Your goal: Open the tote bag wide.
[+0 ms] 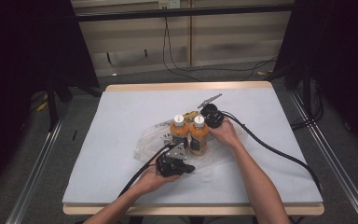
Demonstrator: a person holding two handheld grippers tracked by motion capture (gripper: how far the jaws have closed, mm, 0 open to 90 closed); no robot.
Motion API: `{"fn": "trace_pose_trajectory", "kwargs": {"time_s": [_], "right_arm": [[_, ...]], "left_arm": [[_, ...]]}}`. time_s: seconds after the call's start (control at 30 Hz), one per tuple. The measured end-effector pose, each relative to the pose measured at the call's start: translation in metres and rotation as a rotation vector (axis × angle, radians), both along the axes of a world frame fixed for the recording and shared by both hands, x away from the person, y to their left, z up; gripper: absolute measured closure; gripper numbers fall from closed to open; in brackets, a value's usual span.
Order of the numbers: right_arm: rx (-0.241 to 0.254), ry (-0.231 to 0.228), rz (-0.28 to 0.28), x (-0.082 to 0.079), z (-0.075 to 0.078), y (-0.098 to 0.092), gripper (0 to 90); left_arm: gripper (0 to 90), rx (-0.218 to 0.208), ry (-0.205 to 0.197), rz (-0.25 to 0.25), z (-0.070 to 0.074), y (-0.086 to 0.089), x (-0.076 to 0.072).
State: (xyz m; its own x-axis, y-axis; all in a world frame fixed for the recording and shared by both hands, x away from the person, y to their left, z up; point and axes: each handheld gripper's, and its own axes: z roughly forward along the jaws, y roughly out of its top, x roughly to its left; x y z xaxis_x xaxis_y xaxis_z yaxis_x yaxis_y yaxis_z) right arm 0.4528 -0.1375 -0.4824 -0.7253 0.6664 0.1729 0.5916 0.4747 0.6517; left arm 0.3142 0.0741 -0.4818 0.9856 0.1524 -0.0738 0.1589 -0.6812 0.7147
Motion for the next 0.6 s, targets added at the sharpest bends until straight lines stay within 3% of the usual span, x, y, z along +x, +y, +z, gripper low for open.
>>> {"fn": "trace_pose_trajectory", "kwargs": {"time_s": [0.03, 0.17, 0.3, 0.5, 0.6], "right_arm": [[0.002, -0.004, -0.003, 0.0, 0.0, 0.001, 90.0], [0.011, -0.002, -0.018, 0.002, 0.0, 0.001, 90.0], [-0.019, -0.019, -0.033, 0.003, 0.001, 0.003, 90.0], [-0.022, -0.015, -0.067, 0.007, 0.001, 0.004, 90.0], [-0.019, -0.018, -0.066, 0.011, 0.0, 0.004, 90.0]], "left_arm": [[90.0, -0.023, 0.004, 0.004, -0.002, 0.0, 0.0], [90.0, 0.001, -0.002, 0.008, 0.0, 0.001, -0.004], [90.0, -0.027, -0.016, 0.025, -0.002, 0.001, -0.01], [90.0, 0.0, -0.008, 0.005, 0.001, 0.003, -0.015], [90.0, -0.009, -0.001, -0.003, 0.0, 0.003, -0.016]]}}
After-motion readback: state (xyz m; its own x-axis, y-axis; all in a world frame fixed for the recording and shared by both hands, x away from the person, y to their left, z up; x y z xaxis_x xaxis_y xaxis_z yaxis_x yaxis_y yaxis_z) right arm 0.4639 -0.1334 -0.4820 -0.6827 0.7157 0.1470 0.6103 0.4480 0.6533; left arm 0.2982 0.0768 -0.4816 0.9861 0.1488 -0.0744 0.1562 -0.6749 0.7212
